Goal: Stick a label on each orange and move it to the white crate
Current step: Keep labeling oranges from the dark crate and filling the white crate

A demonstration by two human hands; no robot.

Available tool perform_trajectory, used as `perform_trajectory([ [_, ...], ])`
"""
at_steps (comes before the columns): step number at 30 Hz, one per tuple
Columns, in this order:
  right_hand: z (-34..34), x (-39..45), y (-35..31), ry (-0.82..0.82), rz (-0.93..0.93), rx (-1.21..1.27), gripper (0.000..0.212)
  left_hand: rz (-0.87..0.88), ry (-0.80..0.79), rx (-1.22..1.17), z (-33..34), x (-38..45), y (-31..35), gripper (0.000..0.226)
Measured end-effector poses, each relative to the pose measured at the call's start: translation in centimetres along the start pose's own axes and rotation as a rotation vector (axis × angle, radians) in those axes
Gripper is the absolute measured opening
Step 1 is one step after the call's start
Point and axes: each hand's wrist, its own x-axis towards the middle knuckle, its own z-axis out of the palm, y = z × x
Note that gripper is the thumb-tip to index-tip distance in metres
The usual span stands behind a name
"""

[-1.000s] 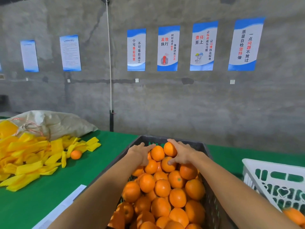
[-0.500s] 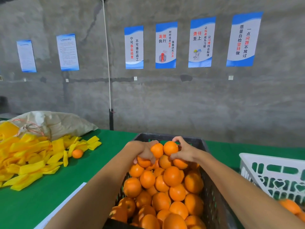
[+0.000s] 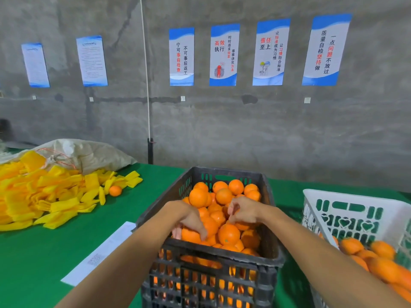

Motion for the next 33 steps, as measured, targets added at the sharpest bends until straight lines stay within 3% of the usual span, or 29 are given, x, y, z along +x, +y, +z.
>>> perform_trajectory([
  [4,0.6,-2.6,-1.4,0.110,-0.019,0.066,0.012,0.125,0.110,-0.185,0.9,-2.3,-0.7,0.059],
  [7,1.2,-4.8,-3.0,0.206,-0.029,0.184,0.037,0.223,0.289,-0.346,1.9,-4.0,-0.7,0.063],
  [11,1.2,-7.4,-5.2,0.436,-0.058,0.405,0.055,0.324,0.466,-0.561,3.1,-5.6,0.5,0.092],
  [14,0.5,-9.8,-6.5,0.585,-0.062,0.461,0.051,0.382,0.519,-0.775,3.7,-7.4,2.3,0.081],
  [17,-0.2,-12.7,-6.9,0.685,-0.099,0.462,0.042,0.395,0.682,-0.934,4.5,-9.9,4.3,0.069],
  [20,-0.4,-16.0,-6.6,0.799,-0.113,0.497,0.039,0.468,0.834,-0.956,5.7,-13.0,6.0,0.064],
  [24,0.6,-21.0,-5.6,1.008,-0.128,0.642,0.037,0.623,0.890,-1.220,8.5,-16.4,8.4,0.054],
  [29,4.2,-26.2,-3.9,0.988,-0.099,0.698,0.035,0.700,1.185,-0.984,15.0,-17.3,10.8,0.036],
  [33,8.4,-28.5,-2.2,0.892,-0.100,0.619,0.031,0.742,1.172,-0.860,20.2,-16.5,11.6,0.038],
])
